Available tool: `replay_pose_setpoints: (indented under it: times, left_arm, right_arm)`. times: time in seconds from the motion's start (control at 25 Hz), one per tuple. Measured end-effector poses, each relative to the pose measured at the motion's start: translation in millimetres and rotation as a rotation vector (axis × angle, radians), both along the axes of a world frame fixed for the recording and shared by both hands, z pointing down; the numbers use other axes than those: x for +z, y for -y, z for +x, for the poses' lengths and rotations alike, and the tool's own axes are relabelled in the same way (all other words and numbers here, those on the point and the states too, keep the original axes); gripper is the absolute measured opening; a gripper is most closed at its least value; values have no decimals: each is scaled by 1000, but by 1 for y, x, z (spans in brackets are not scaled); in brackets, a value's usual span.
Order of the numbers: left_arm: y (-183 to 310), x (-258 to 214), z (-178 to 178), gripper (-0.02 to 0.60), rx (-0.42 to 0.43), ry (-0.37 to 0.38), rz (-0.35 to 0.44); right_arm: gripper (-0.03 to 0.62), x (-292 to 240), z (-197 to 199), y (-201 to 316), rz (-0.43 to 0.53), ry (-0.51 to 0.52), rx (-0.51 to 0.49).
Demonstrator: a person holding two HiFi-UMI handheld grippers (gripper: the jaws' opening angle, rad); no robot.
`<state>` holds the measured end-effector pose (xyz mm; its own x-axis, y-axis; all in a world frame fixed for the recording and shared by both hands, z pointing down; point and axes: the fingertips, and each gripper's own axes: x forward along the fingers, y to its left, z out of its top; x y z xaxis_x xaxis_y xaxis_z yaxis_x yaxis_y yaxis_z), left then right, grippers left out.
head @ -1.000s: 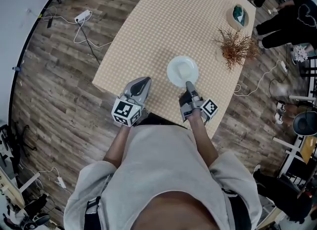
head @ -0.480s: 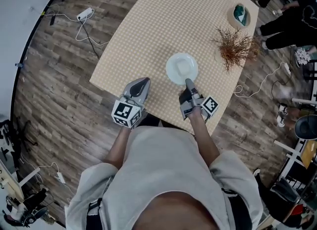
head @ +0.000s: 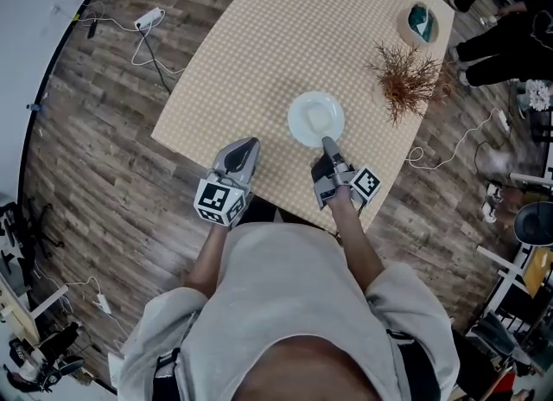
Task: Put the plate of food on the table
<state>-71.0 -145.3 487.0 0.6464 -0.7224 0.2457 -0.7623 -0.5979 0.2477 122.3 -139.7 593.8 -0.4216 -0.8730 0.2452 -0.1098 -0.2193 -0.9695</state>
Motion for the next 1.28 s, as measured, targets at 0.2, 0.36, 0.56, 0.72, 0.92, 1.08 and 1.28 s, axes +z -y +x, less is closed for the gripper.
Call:
replay_pose_setpoints:
  times: [0.2, 0.36, 0.56, 0.72, 0.92, 1.08, 1.28]
  left_arm:
    - [0, 2, -5, 10, -41, -1, 3]
    - [-3, 16, -3, 10, -52, 14, -14]
    - [0, 36, 0, 9, -41, 24, -41]
    - [-3, 47, 7, 10, -37, 28, -49]
    - [-1, 59, 6, 9, -34, 38, -58]
    - [0, 65, 9, 9, -36, 45, -62]
    - [-3, 66, 12, 9, -37, 42, -69]
  right_arm:
    - [15, 12, 3, -3, -29, -19, -16]
    - [15, 26, 2, -6, -33, -6, -30]
    - [15, 41, 0, -9, -48, 18, -42]
    - [15, 49, 7, -23, -71, 26, -43]
    - [15, 62, 6, -32, -83, 25, -58]
    - [15, 67, 5, -34, -86, 24, -83]
    - [15, 71, 1, -29, -91, 25, -96]
